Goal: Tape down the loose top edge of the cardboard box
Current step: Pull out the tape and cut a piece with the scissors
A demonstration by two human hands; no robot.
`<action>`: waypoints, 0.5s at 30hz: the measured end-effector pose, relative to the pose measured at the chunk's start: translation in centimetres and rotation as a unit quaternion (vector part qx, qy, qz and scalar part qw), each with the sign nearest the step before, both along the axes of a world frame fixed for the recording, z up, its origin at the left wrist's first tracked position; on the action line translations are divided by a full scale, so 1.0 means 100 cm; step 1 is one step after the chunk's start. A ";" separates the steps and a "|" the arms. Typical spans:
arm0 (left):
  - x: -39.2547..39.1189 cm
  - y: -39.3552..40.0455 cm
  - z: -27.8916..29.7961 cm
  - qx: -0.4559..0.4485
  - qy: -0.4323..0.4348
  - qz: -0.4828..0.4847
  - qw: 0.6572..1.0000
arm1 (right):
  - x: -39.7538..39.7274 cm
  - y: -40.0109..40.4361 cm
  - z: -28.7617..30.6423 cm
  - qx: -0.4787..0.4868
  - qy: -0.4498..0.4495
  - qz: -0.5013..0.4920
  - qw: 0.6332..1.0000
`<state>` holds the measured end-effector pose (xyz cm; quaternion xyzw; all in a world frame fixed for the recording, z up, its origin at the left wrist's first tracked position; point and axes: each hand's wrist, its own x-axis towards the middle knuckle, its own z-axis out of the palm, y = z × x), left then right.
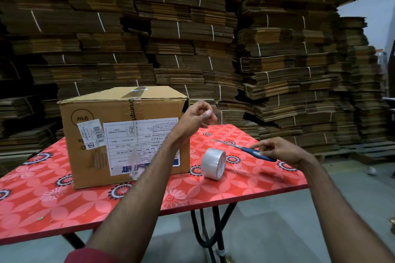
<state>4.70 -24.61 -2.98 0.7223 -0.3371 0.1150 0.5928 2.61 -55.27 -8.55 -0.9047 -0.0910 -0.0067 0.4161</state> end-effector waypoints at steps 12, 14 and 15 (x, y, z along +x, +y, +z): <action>0.000 -0.014 -0.014 0.016 0.021 -0.022 0.999 | 0.035 0.062 -0.057 -0.126 -0.104 -0.219 0.962; -0.001 -0.014 -0.015 0.014 0.019 -0.023 0.999 | 0.033 0.067 -0.056 -0.158 -0.105 -0.216 0.958; -0.001 -0.013 -0.016 0.012 0.019 -0.022 0.999 | 0.033 0.070 -0.054 -0.178 -0.111 -0.213 0.954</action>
